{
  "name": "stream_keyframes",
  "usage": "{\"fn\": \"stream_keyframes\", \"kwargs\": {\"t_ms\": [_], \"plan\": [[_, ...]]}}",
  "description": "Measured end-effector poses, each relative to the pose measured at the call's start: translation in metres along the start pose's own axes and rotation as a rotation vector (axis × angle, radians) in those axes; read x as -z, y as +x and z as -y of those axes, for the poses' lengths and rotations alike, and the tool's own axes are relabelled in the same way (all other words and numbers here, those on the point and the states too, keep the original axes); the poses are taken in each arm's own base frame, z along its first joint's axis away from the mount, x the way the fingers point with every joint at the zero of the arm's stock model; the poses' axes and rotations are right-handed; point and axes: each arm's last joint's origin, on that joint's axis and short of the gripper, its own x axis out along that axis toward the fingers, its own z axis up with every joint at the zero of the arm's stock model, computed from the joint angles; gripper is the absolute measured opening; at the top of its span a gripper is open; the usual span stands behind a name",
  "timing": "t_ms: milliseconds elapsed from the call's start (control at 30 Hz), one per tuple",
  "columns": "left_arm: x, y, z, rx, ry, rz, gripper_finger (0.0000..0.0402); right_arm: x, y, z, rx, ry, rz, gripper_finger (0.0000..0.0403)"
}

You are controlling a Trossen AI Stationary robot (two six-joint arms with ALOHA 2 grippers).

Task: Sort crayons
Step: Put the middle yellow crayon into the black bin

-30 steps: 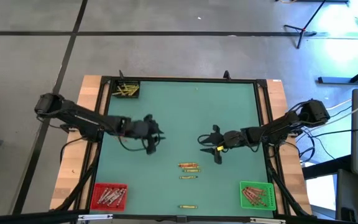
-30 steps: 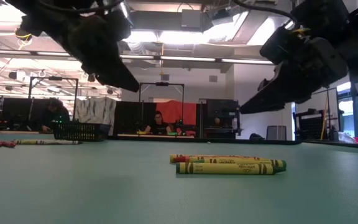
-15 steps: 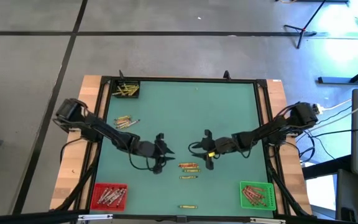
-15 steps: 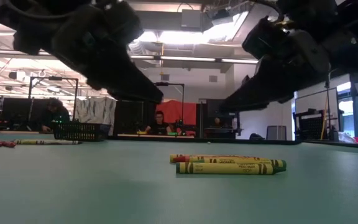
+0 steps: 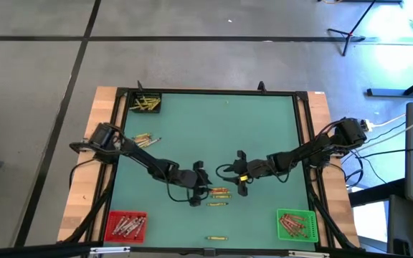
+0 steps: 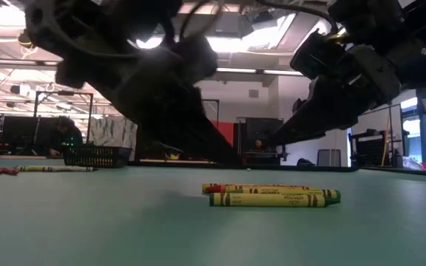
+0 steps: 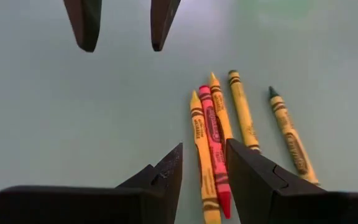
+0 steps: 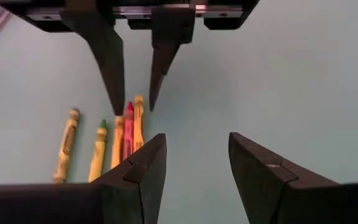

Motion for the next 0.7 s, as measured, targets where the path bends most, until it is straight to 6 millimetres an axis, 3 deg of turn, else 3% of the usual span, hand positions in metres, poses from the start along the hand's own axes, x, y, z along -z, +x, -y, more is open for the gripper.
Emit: {"fn": "stream_keyframes", "kwargs": {"t_ms": [700], "plan": [[0.014,0.011,-0.01,-0.043,-0.003,-0.073,0.0106,0.002,0.0,0.001,0.007,-0.003,-0.021,0.017]]}}
